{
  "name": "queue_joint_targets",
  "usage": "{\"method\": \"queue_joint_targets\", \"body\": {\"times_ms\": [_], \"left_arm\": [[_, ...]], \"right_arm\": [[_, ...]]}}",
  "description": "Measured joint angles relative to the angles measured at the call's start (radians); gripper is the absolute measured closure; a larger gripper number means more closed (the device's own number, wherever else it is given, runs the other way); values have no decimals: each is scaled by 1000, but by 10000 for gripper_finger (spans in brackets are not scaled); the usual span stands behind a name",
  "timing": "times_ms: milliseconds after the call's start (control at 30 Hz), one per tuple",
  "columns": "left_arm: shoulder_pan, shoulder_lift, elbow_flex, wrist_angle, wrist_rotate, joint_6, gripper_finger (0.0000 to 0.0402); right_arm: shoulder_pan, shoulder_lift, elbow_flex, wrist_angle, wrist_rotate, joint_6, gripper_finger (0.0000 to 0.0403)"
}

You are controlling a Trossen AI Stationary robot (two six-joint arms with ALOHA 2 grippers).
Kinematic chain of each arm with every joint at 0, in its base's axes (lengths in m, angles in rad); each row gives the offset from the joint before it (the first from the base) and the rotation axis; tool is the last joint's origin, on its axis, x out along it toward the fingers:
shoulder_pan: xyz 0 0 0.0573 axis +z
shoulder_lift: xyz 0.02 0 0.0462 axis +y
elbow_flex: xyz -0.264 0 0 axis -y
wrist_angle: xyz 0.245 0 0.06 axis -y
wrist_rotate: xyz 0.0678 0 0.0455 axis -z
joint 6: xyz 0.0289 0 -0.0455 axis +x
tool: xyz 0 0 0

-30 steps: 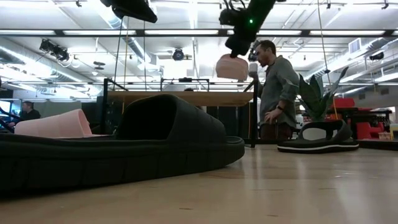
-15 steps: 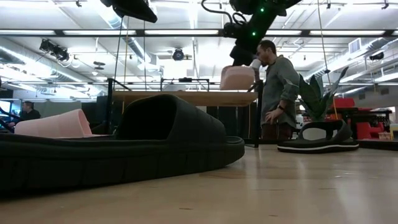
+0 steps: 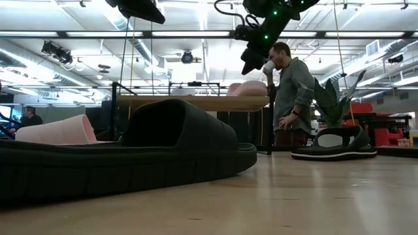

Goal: Pick and place slides into the shelf
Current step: Put the right pink slide on the shelf, then align the pink slide on the shelf with the other pink slide

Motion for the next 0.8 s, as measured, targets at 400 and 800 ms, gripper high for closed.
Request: {"method": "queue_joint_targets", "body": {"times_ms": [400,800], "left_arm": [[0,0,0,-19,0,-5,344],[-26,19,0,-150,20,-254,340]], "right_arm": [[67,-18,0,-23,-159,252,320],[502,-14,-63,-2,-497,542,321]]}}
